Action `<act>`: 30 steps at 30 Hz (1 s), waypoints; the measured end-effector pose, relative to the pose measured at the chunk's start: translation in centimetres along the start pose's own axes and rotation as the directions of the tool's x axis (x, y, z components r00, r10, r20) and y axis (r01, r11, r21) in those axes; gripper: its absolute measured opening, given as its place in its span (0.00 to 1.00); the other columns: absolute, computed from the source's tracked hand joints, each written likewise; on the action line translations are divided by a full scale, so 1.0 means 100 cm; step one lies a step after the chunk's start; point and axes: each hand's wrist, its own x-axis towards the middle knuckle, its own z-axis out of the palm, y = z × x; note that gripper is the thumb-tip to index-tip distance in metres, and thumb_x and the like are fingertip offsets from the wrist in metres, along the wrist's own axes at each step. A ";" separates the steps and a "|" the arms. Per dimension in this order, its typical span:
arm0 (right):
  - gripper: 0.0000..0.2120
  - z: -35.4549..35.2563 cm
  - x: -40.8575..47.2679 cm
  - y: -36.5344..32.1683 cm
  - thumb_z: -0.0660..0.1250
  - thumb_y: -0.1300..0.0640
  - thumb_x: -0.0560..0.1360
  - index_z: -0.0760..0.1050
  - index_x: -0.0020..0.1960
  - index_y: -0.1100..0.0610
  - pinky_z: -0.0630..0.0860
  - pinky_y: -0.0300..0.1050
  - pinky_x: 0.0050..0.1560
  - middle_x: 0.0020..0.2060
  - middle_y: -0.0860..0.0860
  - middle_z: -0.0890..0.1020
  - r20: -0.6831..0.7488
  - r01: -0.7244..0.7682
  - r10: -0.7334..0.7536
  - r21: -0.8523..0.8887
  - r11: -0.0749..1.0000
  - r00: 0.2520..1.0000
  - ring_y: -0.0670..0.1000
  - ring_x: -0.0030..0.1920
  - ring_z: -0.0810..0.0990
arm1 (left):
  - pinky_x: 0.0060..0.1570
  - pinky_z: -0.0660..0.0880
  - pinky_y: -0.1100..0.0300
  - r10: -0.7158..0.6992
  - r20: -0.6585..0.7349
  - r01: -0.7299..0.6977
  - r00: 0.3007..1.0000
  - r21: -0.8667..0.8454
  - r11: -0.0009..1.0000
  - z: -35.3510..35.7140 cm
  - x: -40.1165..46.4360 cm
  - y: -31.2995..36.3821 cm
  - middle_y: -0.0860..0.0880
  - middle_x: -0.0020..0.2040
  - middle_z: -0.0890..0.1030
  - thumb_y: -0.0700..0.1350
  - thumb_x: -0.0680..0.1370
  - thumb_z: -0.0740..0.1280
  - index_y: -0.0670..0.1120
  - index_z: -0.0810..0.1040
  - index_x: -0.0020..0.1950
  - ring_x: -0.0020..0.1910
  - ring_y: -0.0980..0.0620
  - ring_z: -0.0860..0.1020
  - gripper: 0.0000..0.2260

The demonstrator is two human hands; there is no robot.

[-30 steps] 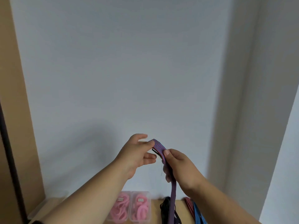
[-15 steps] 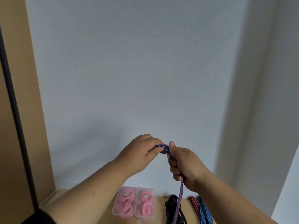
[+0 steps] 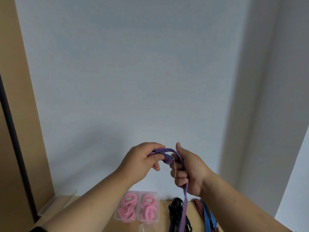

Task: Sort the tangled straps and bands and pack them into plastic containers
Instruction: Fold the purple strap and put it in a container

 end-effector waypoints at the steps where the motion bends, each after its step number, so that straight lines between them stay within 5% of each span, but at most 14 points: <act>1: 0.23 -0.004 0.000 0.002 0.60 0.33 0.79 0.75 0.45 0.54 0.53 0.37 0.21 0.32 0.48 0.62 0.042 0.018 -0.015 -0.060 0.998 0.999 0.47 0.27 0.54 | 0.41 0.80 0.55 -0.036 -0.032 0.033 0.999 -0.074 0.997 0.000 0.000 -0.002 0.48 0.41 0.86 0.33 0.79 0.66 0.47 0.81 0.58 0.35 0.47 0.82 0.12; 6: 0.17 -0.017 -0.004 0.009 0.72 0.46 0.73 0.77 0.62 0.43 0.57 0.38 0.26 0.47 0.54 0.71 0.209 0.271 -0.201 -0.398 0.877 0.957 0.47 0.31 0.60 | 0.37 0.79 0.57 -0.113 -0.045 0.109 0.993 -0.075 0.991 -0.007 0.002 -0.006 0.46 0.33 0.82 0.34 0.78 0.68 0.46 0.79 0.52 0.32 0.46 0.81 0.08; 10: 0.09 -0.014 -0.002 0.016 0.62 0.55 0.83 0.82 0.54 0.51 0.65 0.41 0.32 0.42 0.47 0.81 0.176 0.388 -0.356 -0.591 0.708 0.918 0.46 0.35 0.70 | 0.30 0.75 0.58 -0.102 -0.060 0.098 0.993 -0.059 0.993 -0.011 0.008 0.000 0.41 0.36 0.81 0.32 0.76 0.70 0.41 0.76 0.48 0.28 0.48 0.76 0.07; 16: 0.13 0.007 -0.005 0.032 0.54 0.63 0.85 0.78 0.56 0.59 0.77 0.38 0.52 0.45 0.51 0.86 0.194 0.407 -0.365 -0.578 0.707 0.911 0.47 0.47 0.83 | 0.28 0.69 0.60 -0.087 -0.164 0.071 0.983 -0.104 0.992 -0.006 0.020 0.015 0.49 0.32 0.81 0.38 0.76 0.72 0.42 0.76 0.46 0.23 0.47 0.72 0.06; 23: 0.14 0.029 -0.010 0.033 0.56 0.49 0.85 0.75 0.56 0.58 0.74 0.42 0.37 0.34 0.53 0.80 0.089 0.344 -0.344 -0.468 0.814 0.935 0.52 0.32 0.77 | 0.32 0.66 0.65 0.017 -0.288 0.026 0.957 0.143 0.989 0.004 0.022 0.019 0.55 0.31 0.74 0.47 0.76 0.73 0.51 0.73 0.42 0.28 0.59 0.69 0.09; 30: 0.19 0.031 -0.010 0.024 0.60 0.46 0.84 0.75 0.45 0.62 0.71 0.42 0.28 0.29 0.55 0.77 -0.055 0.162 -0.192 -0.346 0.924 0.980 0.52 0.25 0.72 | 0.45 0.75 0.62 0.186 -0.105 -0.161 0.977 0.214 0.964 0.001 0.001 0.020 0.57 0.42 0.82 0.44 0.79 0.70 0.53 0.78 0.44 0.42 0.58 0.79 0.05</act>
